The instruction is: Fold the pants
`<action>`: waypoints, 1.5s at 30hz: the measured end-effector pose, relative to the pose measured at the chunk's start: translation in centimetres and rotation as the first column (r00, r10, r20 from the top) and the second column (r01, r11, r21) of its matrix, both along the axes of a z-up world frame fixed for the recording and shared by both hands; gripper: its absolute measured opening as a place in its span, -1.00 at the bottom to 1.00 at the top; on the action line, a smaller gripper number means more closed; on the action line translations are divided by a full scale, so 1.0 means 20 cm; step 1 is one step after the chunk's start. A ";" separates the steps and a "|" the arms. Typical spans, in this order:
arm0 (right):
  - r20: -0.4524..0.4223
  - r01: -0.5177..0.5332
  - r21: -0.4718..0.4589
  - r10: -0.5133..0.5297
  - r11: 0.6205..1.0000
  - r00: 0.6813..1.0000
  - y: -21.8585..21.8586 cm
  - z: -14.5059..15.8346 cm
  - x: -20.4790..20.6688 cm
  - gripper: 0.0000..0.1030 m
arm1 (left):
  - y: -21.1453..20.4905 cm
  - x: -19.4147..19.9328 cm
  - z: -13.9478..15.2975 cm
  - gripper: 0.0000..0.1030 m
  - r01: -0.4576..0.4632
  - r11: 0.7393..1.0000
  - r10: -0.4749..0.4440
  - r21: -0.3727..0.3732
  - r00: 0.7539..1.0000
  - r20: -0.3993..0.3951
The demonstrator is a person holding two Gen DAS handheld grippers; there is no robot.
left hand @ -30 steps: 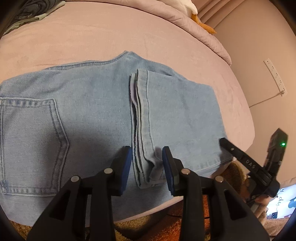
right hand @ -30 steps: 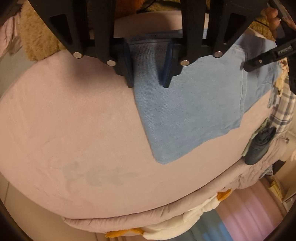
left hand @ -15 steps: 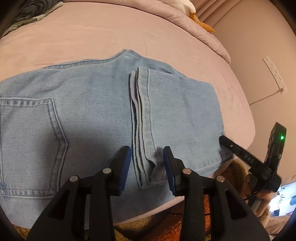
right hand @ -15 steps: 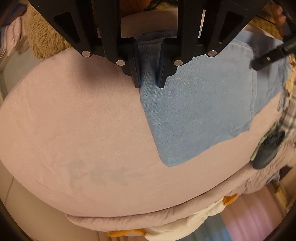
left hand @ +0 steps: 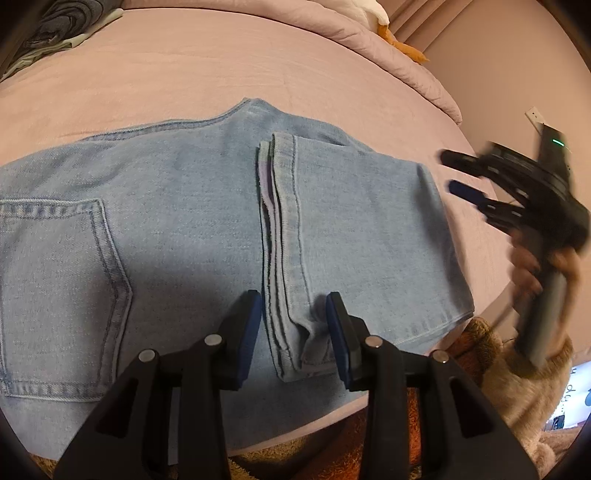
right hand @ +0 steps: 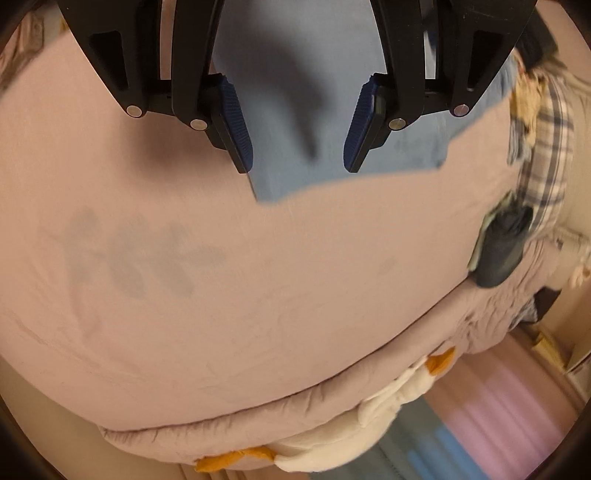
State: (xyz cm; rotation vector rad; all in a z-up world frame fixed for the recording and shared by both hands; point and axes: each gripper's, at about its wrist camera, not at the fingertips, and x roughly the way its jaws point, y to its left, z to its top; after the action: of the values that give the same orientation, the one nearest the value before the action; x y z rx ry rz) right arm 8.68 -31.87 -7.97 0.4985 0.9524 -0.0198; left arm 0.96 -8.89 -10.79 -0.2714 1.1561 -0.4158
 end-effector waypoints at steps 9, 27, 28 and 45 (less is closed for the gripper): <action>0.013 0.045 0.049 -0.046 0.998 0.999 -0.02 -0.22 -0.01 -0.20 | -0.02 -0.01 0.00 -0.30 -0.009 1.000 0.008 0.026 1.000 0.007; 0.014 0.110 0.036 -0.111 0.993 0.994 -0.04 -0.20 -0.01 -0.52 | -0.01 -0.03 0.01 -0.27 -0.036 0.999 0.036 0.030 0.999 0.011; 0.014 0.112 0.047 -0.113 0.993 0.993 -0.05 -0.20 -0.01 -0.52 | -0.01 -0.03 0.01 -0.27 -0.038 0.999 0.038 0.031 0.999 0.011; -0.056 0.130 0.026 -0.128 0.991 0.990 -0.03 -0.14 -0.06 -0.19 | 0.54 -0.19 0.40 0.70 -0.437 0.899 0.422 0.042 0.886 0.195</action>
State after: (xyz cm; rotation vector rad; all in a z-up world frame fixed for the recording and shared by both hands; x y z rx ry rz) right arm 7.41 -32.56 -10.70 0.5891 0.9736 -0.1369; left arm -2.92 1.97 -2.79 -0.3976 0.8977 0.0033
